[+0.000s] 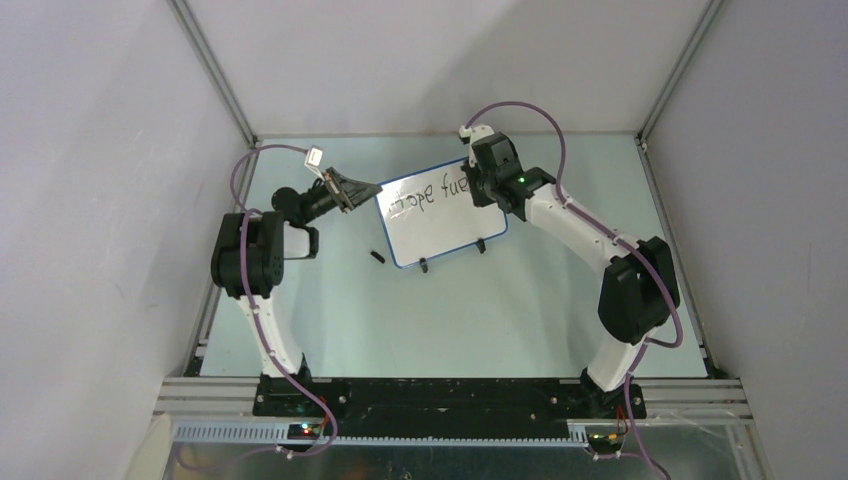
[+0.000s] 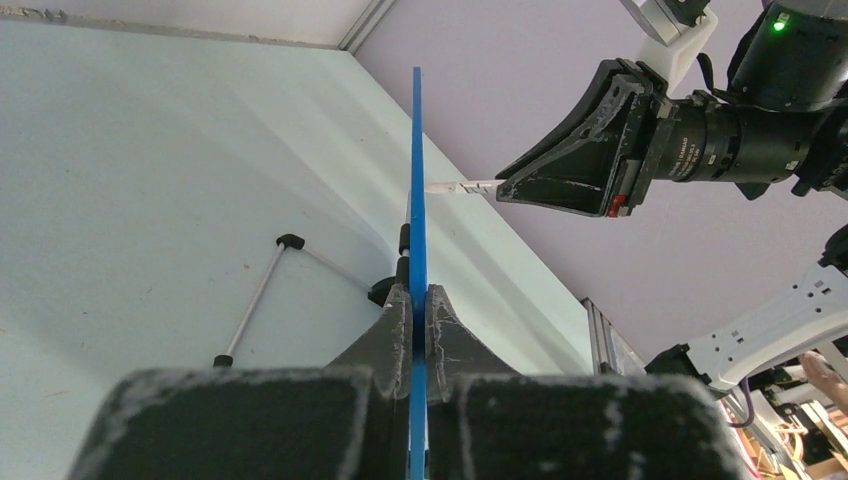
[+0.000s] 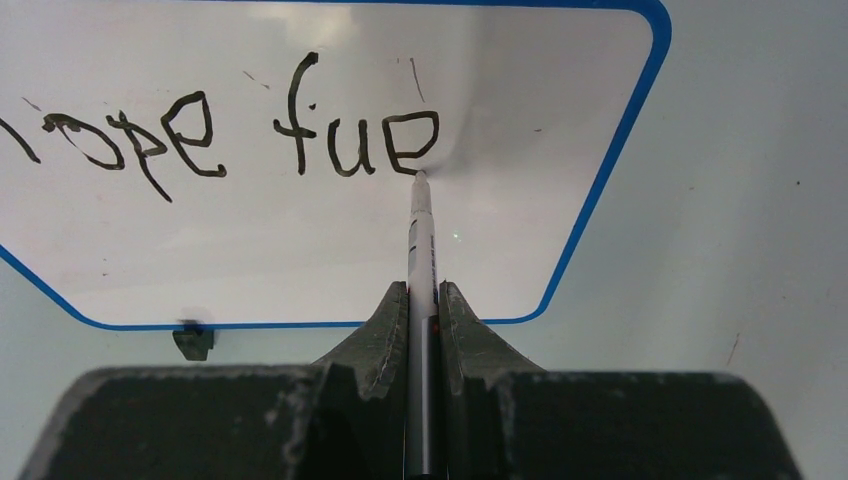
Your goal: Write a sentence on the whiteboard
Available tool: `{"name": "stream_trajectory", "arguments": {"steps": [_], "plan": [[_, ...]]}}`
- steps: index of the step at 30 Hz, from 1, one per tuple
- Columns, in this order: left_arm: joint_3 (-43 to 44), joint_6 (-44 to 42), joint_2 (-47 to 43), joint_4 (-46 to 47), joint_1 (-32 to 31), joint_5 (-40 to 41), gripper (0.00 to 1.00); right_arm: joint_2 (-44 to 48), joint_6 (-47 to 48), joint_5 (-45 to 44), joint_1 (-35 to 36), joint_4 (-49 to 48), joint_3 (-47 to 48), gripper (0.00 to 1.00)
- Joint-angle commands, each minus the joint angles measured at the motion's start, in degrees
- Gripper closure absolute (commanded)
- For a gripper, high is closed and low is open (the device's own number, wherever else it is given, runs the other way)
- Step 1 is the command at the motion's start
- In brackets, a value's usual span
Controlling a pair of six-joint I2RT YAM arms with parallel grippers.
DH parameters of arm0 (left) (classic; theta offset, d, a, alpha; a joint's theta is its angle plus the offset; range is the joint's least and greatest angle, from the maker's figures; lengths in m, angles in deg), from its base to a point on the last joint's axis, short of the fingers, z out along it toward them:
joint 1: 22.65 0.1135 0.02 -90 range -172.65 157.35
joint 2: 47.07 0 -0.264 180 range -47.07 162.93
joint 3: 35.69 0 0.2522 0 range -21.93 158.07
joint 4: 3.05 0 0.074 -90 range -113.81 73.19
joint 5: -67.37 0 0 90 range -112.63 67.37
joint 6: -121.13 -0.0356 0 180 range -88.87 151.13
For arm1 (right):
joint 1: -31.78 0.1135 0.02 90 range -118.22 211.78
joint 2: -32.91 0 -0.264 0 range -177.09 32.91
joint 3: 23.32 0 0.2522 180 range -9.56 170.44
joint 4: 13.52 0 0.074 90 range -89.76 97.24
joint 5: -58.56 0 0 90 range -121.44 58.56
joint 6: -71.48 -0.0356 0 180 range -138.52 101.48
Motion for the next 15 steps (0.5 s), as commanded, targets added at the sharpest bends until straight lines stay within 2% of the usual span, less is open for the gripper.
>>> {"name": "stream_trajectory", "arguments": {"steps": [1,9,15], "plan": [[1.54,0.19,-0.17,2.85,-0.33,-2.09,1.0,1.48,-0.16,-0.9,-0.53,-0.99,0.14,1.0],[1.41,0.13,-0.17,2.88,-0.38,-2.02,1.0,6.45,0.23,1.67,0.02,-2.92,-0.65,1.0],[1.39,0.15,-0.17,2.88,-0.38,-2.03,1.0,5.91,0.19,1.58,-1.01,-2.8,1.14,1.0]]}}
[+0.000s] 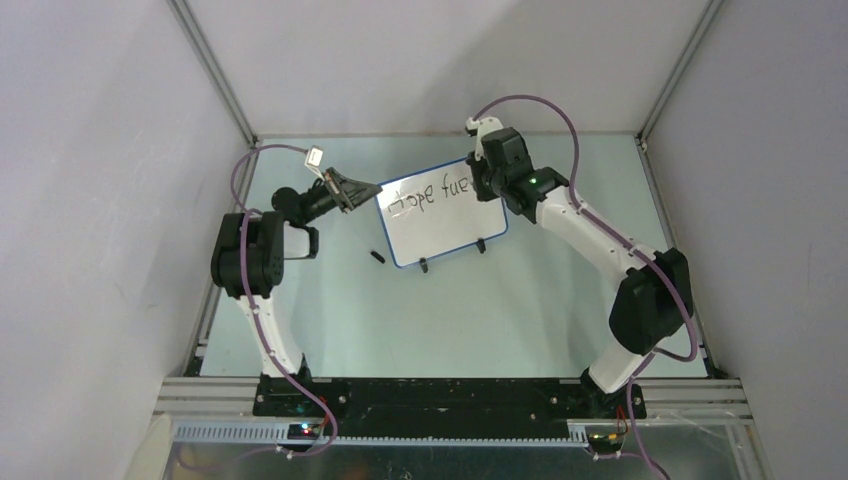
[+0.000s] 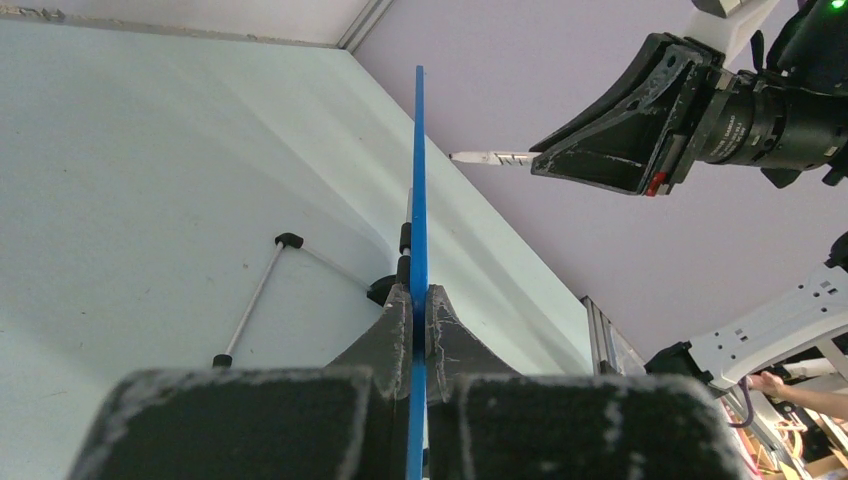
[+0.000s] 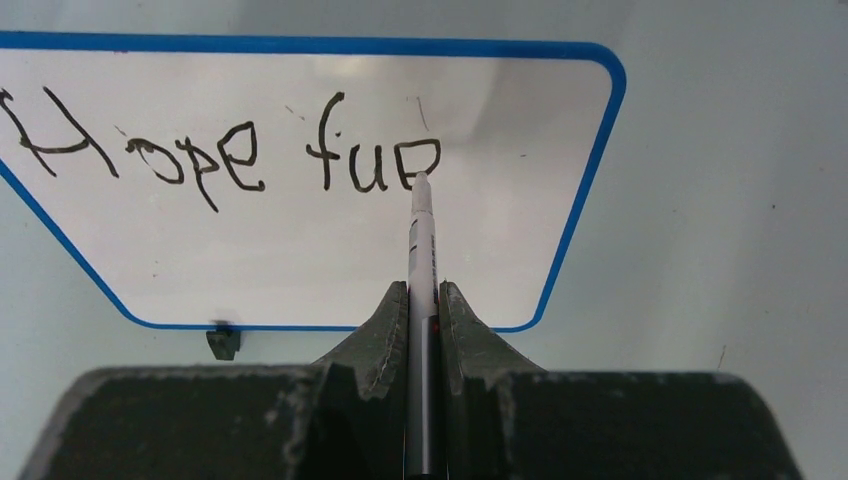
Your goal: Write a sentence on the whiteboard
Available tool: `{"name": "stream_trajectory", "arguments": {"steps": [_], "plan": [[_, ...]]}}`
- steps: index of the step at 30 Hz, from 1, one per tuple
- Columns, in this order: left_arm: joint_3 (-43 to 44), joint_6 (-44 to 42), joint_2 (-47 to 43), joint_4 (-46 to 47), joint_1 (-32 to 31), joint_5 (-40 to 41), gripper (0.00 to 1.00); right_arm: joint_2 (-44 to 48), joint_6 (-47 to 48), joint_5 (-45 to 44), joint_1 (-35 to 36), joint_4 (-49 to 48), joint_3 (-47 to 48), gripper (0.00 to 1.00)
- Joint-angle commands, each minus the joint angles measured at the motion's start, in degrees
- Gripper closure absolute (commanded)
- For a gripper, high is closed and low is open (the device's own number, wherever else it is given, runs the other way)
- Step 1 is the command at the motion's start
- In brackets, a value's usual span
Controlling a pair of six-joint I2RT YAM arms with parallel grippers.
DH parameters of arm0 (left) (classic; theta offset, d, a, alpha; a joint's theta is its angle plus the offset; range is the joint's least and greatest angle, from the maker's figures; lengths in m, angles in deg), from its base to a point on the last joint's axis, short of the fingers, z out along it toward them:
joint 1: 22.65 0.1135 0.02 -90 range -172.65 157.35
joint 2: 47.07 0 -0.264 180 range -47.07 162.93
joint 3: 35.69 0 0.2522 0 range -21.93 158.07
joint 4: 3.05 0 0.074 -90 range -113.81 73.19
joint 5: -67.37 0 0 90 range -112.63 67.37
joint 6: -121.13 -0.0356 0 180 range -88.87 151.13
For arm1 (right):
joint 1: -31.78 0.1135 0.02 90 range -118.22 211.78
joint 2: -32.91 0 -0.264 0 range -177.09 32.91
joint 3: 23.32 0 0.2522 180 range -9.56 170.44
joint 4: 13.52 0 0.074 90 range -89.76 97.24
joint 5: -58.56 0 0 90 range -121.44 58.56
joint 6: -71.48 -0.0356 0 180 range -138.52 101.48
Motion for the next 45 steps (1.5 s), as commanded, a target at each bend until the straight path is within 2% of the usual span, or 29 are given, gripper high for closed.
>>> {"name": "stream_trajectory", "arguments": {"steps": [1,45], "plan": [[1.41,0.18,-0.17,2.85,-0.33,-1.94,1.0,1.45,0.11,0.13,-0.98,-1.53,2.41,1.0],[1.51,0.17,-0.01,2.79,-0.31,-1.94,1.0,-6.8,0.75,-1.0,-2.71,-1.01,9.54,1.0]]}}
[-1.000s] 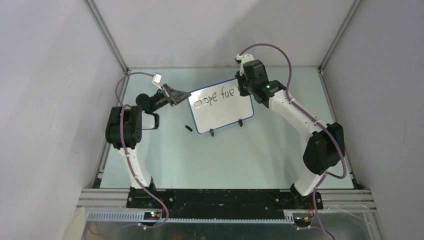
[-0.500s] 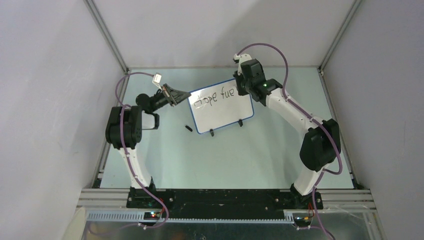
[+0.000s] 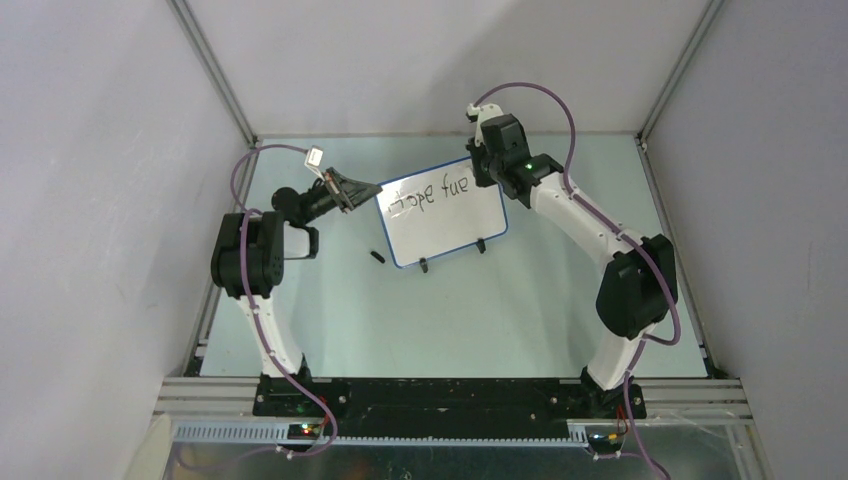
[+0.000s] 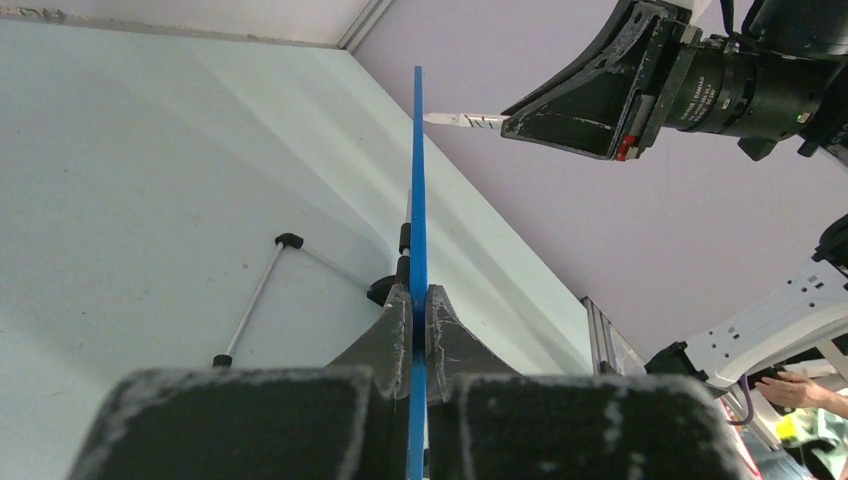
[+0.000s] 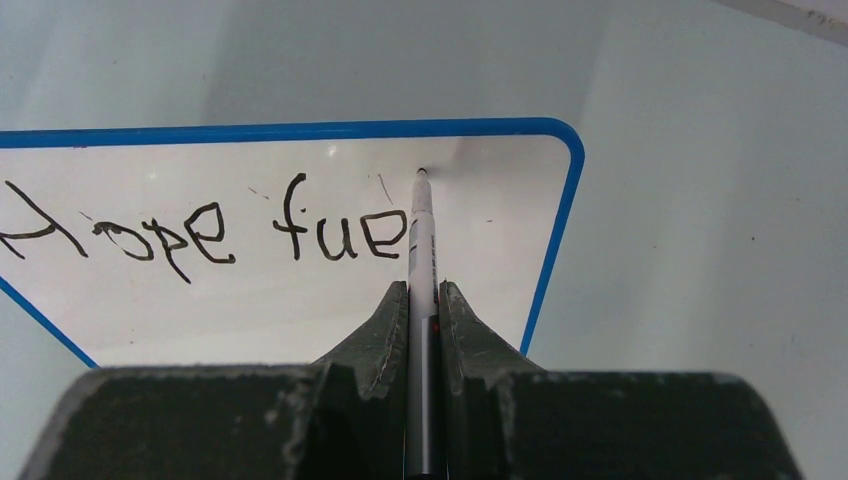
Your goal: Write a sentence on the whiteboard
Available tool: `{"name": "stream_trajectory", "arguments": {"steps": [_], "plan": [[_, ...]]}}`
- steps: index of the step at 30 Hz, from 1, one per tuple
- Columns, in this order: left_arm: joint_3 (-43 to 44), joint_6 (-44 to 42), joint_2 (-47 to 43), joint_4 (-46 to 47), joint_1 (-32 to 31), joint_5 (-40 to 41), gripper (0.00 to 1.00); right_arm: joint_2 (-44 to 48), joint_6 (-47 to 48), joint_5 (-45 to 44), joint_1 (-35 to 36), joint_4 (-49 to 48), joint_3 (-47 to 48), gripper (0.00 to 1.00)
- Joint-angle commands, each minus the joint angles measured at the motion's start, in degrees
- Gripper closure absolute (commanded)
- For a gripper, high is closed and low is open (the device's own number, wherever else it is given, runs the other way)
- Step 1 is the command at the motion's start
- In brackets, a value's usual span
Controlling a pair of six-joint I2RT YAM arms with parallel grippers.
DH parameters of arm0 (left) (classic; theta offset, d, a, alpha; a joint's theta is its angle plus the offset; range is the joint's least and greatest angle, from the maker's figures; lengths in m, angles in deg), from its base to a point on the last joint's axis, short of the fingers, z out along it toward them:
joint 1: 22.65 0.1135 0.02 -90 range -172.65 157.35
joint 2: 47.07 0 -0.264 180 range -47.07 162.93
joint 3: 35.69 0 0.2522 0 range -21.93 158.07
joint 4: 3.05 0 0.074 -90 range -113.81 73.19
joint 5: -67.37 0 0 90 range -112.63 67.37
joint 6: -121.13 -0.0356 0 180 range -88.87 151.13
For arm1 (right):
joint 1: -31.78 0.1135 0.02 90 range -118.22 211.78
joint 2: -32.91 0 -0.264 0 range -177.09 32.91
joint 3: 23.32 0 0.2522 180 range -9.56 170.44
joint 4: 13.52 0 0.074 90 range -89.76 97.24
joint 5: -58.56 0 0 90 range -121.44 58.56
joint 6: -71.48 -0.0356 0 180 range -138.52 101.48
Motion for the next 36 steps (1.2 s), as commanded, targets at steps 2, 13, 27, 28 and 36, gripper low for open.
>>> {"name": "stream_trajectory", "arguments": {"steps": [2,13,27,28,36], "plan": [[1.51,0.21,0.05,2.83,-0.31,-1.91,1.0,-0.9,0.37,-0.84,-0.33,-0.53,2.06,1.0],[1.42,0.2,-0.19,2.86,-0.32,-1.91,1.0,1.53,0.08,-0.83,-0.34,-0.78,-1.88,1.0],[1.17,0.05,-0.33,2.88,-0.31,-1.92,1.0,5.09,-0.31,-1.21,0.78,-1.0,-8.01,1.0],[1.21,0.0,-0.29,2.88,-0.31,-1.9,1.0,5.3,-0.34,-1.3,0.9,-0.97,-8.12,1.0],[1.12,0.11,-0.32,2.88,-0.31,-1.92,1.0,7.25,-0.35,-1.55,0.83,-1.49,-8.11,1.0]]}}
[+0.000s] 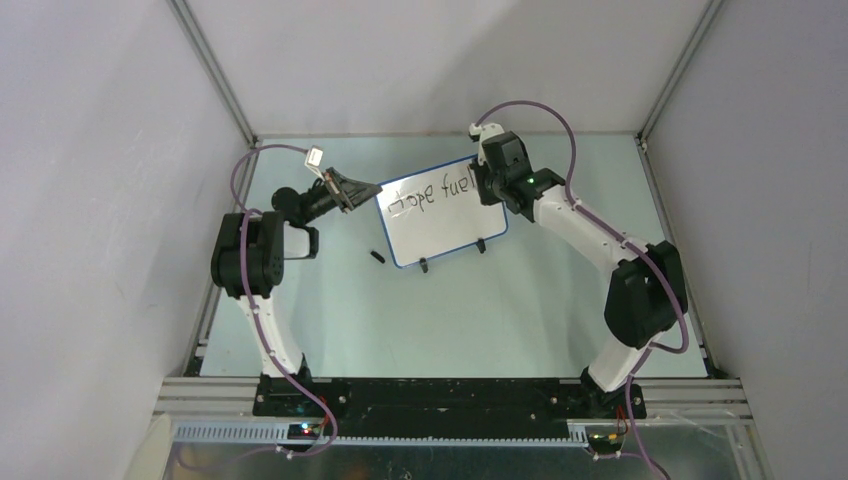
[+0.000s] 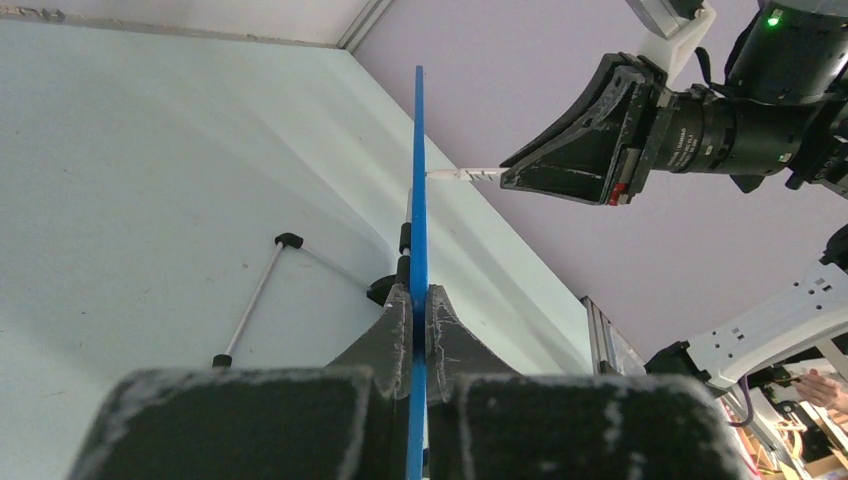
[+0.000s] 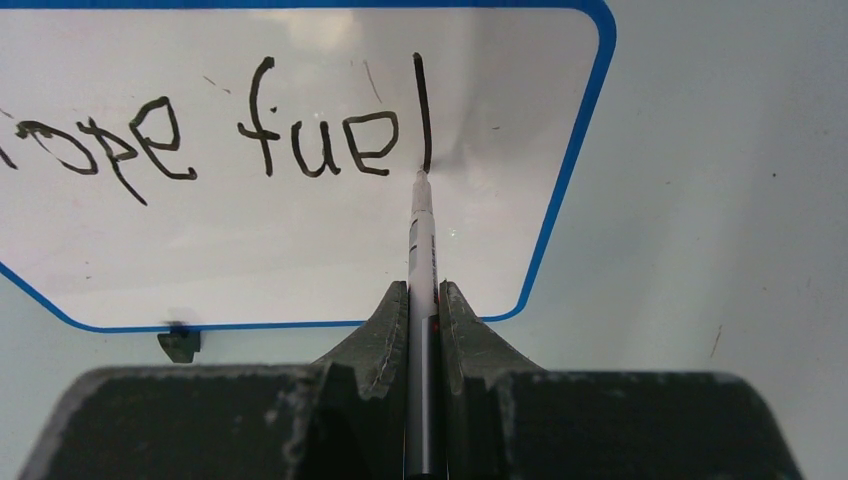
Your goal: Write a sentence on the whiteboard
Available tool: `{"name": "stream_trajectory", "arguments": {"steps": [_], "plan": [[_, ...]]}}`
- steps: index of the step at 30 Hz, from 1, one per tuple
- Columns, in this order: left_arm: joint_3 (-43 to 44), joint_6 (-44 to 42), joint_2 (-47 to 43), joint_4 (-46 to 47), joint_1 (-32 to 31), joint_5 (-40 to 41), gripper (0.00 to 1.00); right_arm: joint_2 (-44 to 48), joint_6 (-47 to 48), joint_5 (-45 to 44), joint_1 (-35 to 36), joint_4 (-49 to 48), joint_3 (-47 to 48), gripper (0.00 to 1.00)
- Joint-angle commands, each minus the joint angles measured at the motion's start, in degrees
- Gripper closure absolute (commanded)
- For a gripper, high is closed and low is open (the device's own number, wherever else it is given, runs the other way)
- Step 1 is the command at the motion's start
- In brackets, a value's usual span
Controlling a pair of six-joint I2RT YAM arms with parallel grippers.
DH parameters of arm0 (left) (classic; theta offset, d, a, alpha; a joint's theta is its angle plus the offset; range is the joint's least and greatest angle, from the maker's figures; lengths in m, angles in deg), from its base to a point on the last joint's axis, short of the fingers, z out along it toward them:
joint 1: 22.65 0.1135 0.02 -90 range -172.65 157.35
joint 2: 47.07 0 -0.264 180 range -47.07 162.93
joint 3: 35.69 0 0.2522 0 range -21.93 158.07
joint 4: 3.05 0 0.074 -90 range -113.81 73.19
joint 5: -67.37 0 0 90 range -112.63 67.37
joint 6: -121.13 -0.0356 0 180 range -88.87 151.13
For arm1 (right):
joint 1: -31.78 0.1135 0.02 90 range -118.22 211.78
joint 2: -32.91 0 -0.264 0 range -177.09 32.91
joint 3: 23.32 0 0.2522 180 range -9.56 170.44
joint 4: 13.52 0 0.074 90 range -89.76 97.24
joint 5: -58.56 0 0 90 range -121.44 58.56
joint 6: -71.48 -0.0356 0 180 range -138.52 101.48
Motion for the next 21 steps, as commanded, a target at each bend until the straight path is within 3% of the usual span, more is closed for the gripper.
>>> {"name": "stream_trajectory", "arguments": {"steps": [1,21], "plan": [[1.15,0.1,-0.32,2.88,-0.31,-1.9,1.0,3.86,-0.33,-0.96,0.01,-1.81,0.36,1.0],[1.2,0.11,-0.31,2.88,-0.27,-1.9,1.0,0.41,-0.57,-0.54,-2.03,-1.39,5.18,1.0]]}}
